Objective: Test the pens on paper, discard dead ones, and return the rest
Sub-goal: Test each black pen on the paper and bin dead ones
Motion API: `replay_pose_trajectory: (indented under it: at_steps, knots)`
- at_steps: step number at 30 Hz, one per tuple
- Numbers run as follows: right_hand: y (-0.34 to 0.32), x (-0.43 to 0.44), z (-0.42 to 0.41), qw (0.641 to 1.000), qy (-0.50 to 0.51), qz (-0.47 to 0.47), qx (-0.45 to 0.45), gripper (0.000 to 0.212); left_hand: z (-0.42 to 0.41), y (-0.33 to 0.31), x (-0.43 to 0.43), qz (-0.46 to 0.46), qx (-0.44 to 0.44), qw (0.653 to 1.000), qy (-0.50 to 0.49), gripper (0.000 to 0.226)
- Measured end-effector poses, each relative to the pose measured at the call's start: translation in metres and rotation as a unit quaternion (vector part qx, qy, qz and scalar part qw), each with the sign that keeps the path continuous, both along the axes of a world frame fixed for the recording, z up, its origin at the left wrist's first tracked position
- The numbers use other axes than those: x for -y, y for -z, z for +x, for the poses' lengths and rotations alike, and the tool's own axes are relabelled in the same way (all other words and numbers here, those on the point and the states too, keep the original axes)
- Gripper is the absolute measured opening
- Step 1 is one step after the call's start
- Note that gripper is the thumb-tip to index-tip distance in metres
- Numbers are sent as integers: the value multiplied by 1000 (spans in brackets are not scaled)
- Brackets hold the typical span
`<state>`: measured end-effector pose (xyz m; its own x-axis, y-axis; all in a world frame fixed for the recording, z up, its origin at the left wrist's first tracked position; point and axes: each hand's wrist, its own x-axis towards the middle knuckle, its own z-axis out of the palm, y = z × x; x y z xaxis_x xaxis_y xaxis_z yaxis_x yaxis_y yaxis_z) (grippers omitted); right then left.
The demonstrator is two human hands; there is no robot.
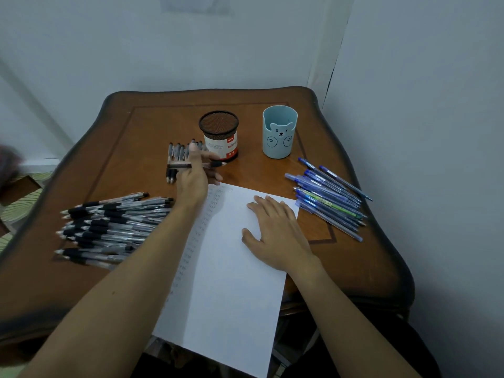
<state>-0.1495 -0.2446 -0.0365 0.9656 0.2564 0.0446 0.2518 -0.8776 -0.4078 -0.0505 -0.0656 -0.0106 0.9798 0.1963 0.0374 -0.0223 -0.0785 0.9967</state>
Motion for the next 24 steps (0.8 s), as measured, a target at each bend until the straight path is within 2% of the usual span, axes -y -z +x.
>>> replay_pose_trajectory:
  at_steps: [4,5,12,15,24]
  knots:
    - [0,0,0,1000,-1,3,8,60,11,4,1,65,29,996,56,18]
    - [0,0,0,1000,-1,1,9,60,13,5,1,82,31,994,62,14]
    - [0,0,-1,1000,-3,-3,13,60,18,10,10,117,48,992,26,12]
    - [1,-1,-1,1000,-3,-2,10,60,21,17,10,115,56,992,-5,18]
    - [2,-1,1,1000,-1,-11,-3,63,26,23,9,158,51,986,8,17]
